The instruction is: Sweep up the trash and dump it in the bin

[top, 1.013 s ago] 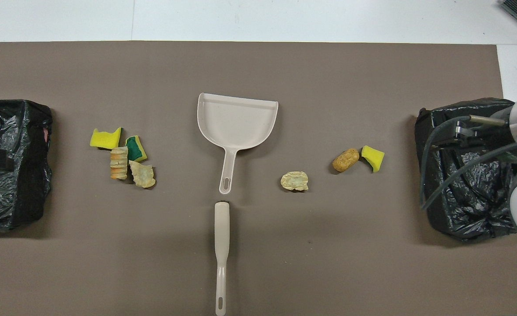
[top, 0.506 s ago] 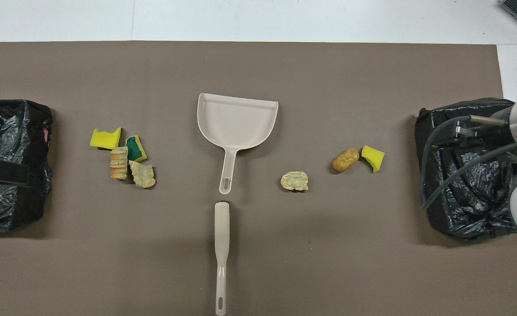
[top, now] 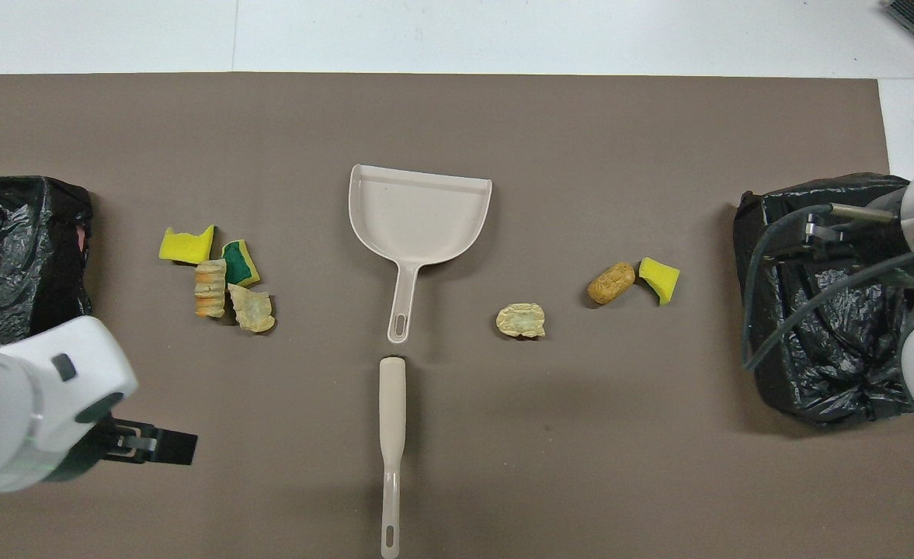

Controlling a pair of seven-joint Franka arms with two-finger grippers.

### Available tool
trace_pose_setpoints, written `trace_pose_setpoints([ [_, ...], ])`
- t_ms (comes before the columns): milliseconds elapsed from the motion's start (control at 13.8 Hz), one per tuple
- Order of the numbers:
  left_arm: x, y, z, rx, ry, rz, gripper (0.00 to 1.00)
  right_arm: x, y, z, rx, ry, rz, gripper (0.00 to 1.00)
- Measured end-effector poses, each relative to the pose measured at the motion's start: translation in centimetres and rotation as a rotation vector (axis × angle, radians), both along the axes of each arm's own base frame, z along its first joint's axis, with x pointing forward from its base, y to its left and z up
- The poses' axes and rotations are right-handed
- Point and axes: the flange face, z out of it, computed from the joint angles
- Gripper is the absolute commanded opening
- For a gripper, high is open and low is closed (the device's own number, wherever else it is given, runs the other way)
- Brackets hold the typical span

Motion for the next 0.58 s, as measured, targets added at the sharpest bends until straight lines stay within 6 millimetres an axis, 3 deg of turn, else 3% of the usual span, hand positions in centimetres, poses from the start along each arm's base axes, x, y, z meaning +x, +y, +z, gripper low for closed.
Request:
trace_pose_setpoints([
  [289, -3.7, -8.8, -5.3, 0.019, -0.068, 0.034, 1.0, 0.6, 1.2, -0.5, 0.002, -0.014, 0.021, 1.0],
  [434, -5.7, -12.3, -7.3, 0.011, -0.106, 0.058, 1.0, 1.6, 3.4, -1.9, 0.006, -0.024, 0.059, 1.0],
  [579, -7.7, -15.2, -9.7, 0.006, -0.127, 0.081, 1.0, 3.0, 7.2, -4.0, 0.014, -0.039, 0.092, 1.0],
])
